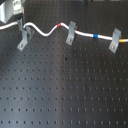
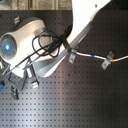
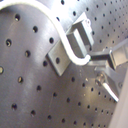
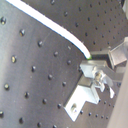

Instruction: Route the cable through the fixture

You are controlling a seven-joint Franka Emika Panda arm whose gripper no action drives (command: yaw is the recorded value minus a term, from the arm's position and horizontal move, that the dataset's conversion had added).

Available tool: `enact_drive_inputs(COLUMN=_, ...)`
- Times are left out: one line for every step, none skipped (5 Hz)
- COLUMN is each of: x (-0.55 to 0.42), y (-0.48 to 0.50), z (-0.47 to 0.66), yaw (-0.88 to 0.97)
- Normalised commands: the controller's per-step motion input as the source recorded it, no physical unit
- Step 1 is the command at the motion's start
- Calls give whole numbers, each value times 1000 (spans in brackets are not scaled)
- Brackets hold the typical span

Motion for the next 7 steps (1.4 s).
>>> enact_drive_inputs(x=25, y=-60, z=-19, yaw=0)
enact_drive_inputs(x=75, y=-43, z=-294, yaw=77)
enact_drive_inputs(x=68, y=51, z=-365, yaw=394)
enact_drive_inputs(x=38, y=54, z=-281, yaw=474)
enact_drive_inputs(x=13, y=14, z=-122, yaw=671)
enact_drive_inputs(x=13, y=-13, z=-64, yaw=780)
enact_drive_inputs(x=0, y=0, z=-6, yaw=754)
